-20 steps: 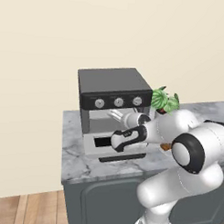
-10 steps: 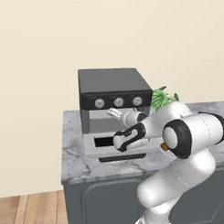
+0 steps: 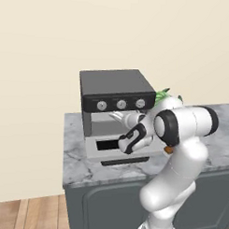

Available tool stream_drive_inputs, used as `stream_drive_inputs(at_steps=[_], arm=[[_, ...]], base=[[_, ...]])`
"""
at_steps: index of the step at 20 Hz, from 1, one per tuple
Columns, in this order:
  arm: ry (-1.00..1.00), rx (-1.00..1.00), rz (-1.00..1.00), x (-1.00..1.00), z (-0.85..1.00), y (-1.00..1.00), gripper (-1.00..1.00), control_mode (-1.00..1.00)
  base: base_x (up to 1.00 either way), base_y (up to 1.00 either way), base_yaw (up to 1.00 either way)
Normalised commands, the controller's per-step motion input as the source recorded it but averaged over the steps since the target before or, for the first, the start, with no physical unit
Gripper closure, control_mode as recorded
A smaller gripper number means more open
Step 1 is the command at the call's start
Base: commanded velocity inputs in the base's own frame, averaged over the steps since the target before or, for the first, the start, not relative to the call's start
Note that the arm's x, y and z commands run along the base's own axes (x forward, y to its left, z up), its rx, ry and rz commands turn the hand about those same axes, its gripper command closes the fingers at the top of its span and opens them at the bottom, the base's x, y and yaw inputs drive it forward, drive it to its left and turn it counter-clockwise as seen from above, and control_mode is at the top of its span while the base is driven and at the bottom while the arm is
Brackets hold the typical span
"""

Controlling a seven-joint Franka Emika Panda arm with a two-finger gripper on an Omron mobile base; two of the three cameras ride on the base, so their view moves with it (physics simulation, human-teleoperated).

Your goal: Pull the toaster oven rack outwards. Pick up the baguette from the plate and place it on the toaster oven rack. Close the toaster oven door fully and set the temperature to the lowest setting.

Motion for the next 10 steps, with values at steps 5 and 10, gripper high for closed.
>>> stream_drive_inputs(at_steps=[5,10], arm=[[0.00,0.00,0.00,0.33,-0.18,0.01,-1.00,-1.00],[0.00,0.00,0.00,0.32,-0.17,0.05,-1.00,-1.00]], base=[[0.00,0.00,0.00],[0.00,0.00,0.00]])
